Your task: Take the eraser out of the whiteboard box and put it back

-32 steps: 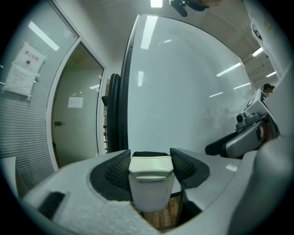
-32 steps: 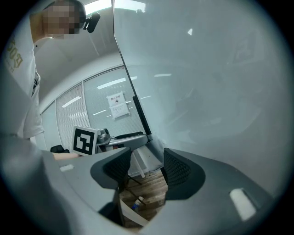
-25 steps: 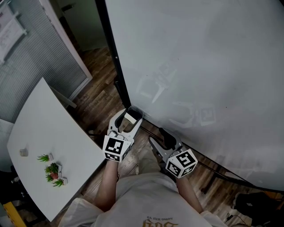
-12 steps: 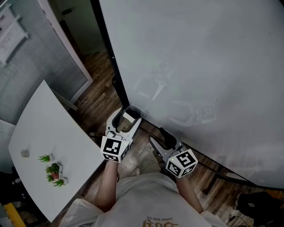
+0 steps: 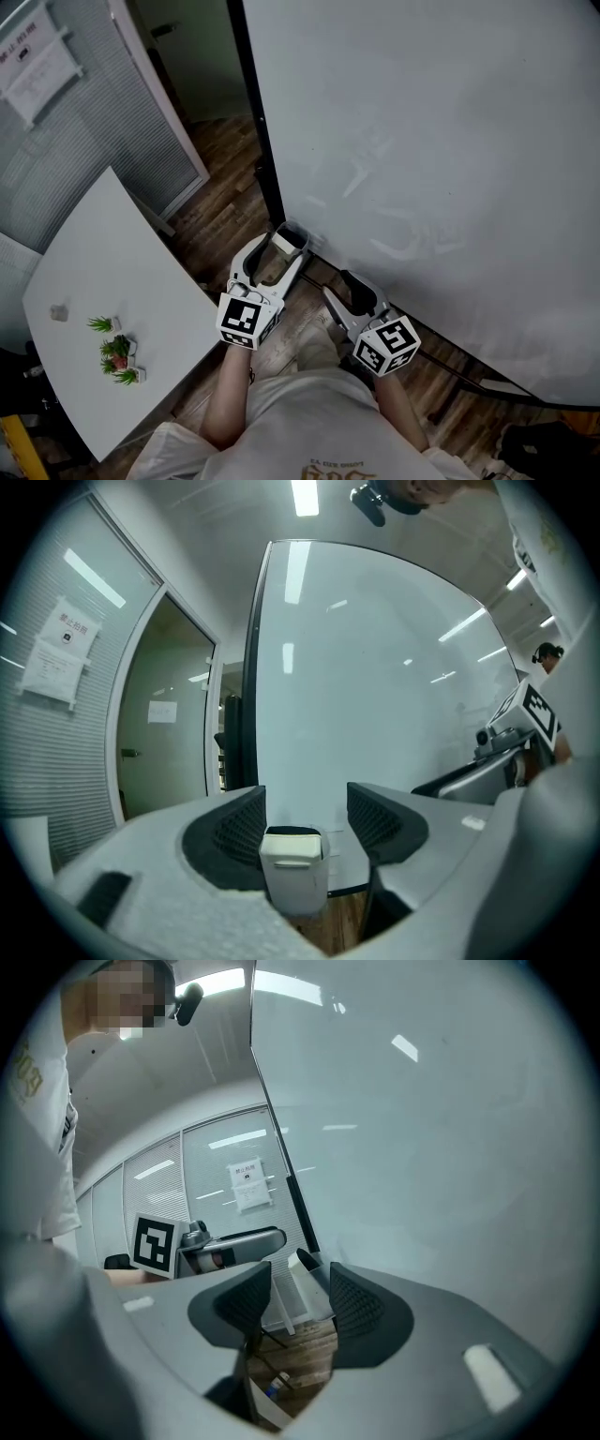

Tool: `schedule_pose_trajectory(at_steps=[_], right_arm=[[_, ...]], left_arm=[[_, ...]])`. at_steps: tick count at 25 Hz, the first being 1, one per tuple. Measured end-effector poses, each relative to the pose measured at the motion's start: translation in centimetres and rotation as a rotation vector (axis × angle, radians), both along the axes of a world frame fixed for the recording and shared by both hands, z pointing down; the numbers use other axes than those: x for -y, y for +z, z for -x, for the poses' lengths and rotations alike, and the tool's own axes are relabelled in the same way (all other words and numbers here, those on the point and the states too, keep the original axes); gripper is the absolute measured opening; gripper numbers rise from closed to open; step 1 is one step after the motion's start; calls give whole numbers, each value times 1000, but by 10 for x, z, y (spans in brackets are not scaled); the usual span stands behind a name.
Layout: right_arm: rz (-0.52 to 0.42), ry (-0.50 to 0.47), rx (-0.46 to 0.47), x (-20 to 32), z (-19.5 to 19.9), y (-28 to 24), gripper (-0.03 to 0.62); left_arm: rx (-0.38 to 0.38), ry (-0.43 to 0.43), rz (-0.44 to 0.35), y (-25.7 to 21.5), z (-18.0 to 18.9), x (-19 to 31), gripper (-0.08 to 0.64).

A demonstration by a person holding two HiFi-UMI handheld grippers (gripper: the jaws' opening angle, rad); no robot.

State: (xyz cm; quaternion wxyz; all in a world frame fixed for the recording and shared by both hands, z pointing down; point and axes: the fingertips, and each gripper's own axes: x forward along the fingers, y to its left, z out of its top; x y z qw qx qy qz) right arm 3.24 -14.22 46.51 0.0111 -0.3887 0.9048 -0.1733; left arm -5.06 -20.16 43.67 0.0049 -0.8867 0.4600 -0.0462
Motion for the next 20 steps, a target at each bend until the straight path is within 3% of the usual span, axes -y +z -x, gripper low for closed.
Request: schedule_pose_trajectory(at_steps=[8,15,17,20], right_arm=[[-67,9,-22,-12,4,-18,163],[-114,50,-28,-19,-2,-33,64],[-117,58,-36,-21,-3,-34,12],[-128,49,-34,-26,-1,-39,12]], left_arm=[[34,-62,-31,-12,15,-25,175],[4,-105,5,-11,27,-42,12],[8,-105,-1,-12,27,-48,-2],[6,-125,0,-12,31,-54,0]])
